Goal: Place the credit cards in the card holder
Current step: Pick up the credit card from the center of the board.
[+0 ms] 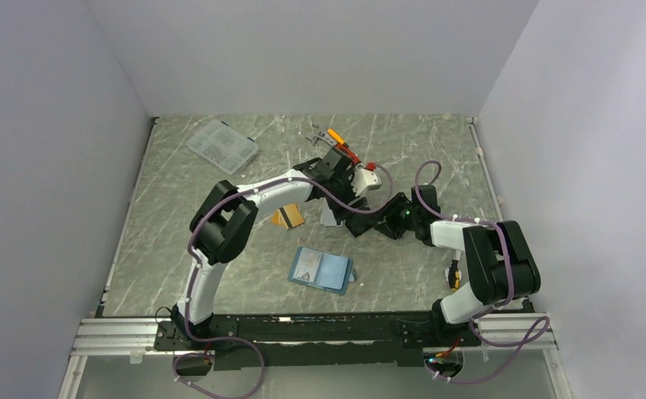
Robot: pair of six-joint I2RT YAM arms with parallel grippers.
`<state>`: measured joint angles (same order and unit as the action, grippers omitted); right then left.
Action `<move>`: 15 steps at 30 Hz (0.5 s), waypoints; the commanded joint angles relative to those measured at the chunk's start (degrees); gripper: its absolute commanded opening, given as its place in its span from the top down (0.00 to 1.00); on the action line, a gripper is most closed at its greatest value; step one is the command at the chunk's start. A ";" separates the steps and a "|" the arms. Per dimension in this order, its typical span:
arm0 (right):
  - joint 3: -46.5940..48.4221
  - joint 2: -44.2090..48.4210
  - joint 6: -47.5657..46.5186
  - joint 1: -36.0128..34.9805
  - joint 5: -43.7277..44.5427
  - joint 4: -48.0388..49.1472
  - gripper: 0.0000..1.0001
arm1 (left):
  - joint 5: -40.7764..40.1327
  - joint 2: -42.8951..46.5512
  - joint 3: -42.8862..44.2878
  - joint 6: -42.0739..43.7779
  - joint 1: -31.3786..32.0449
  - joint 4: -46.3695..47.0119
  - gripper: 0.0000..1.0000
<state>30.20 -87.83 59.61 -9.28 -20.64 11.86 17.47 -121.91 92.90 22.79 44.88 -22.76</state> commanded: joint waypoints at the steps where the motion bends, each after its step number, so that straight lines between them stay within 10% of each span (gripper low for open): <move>1: -1.71 0.13 -0.33 0.14 2.49 -2.51 0.51 | -2.66 1.74 -0.43 -0.14 0.03 3.14 0.27; 15: -2.75 0.97 0.71 0.18 2.06 -2.35 0.51 | -11.24 -2.62 -2.06 3.39 3.31 5.70 0.28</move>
<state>29.08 -87.26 60.69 -9.30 -20.67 12.97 8.69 -123.44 91.33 24.86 47.75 -17.74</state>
